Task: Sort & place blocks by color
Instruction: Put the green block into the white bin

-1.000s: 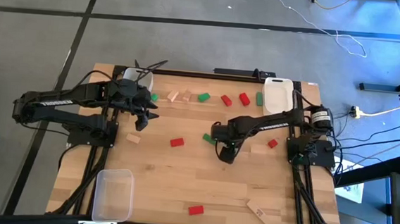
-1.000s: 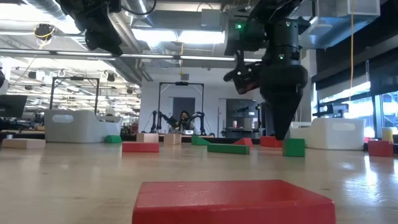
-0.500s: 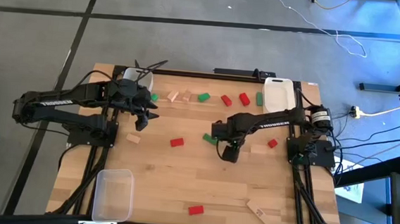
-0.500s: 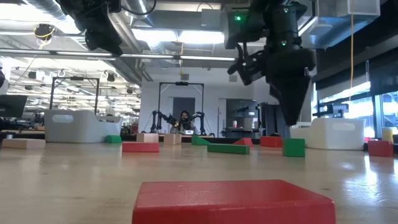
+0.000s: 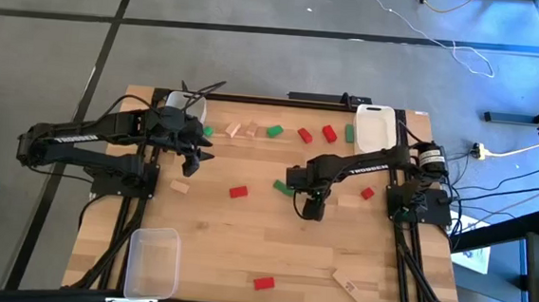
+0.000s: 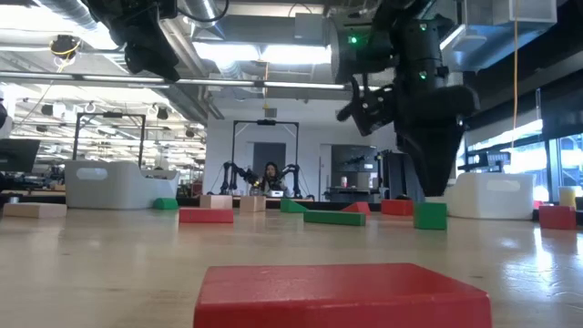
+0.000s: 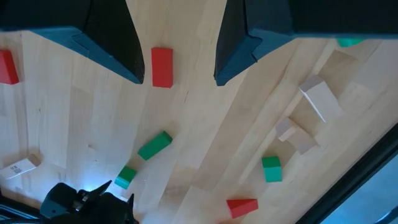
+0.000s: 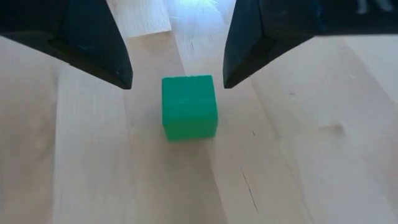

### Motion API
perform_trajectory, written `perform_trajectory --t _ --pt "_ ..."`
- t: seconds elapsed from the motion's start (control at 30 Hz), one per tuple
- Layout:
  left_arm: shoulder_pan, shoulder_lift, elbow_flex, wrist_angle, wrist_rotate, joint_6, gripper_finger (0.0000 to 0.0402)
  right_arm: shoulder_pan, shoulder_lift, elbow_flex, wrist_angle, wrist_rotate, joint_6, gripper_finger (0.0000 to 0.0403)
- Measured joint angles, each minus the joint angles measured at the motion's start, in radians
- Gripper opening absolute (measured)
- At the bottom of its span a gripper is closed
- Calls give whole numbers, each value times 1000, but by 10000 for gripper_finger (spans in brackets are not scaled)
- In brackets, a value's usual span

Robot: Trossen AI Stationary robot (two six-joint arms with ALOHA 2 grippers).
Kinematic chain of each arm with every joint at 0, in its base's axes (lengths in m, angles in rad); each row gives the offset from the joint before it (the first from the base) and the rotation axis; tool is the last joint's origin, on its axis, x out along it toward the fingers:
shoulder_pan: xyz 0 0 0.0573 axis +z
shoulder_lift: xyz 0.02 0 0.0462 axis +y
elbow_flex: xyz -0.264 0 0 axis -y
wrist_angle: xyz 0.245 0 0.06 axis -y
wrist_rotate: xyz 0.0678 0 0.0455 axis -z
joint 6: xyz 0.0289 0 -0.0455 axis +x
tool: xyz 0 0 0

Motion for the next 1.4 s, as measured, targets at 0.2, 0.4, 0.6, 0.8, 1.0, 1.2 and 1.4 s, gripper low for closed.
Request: perform_trajectory --t 0.2,0.4,0.6,0.8,1.0,1.2,1.4 --pt "0 0 0 0 0 0 189 0 0 -54 67 -1 -25 250" --pt "0 0 0 0 0 0 189 0 0 -100 155 -11 -29 250" --pt "0 0 0 0 0 0 189 0 0 -148 220 -6 -29 238" --pt "0 0 0 0 0 1 189 0 -5 -169 239 7 -26 167" --pt "0 0 0 0 0 1 189 1 -2 -153 225 67 1 132" --pt "0 0 0 -3 0 8 189 -3 2 -100 179 106 11 132" --pt "0 0 0 -19 8 46 189 -27 1 -29 62 100 32 132"
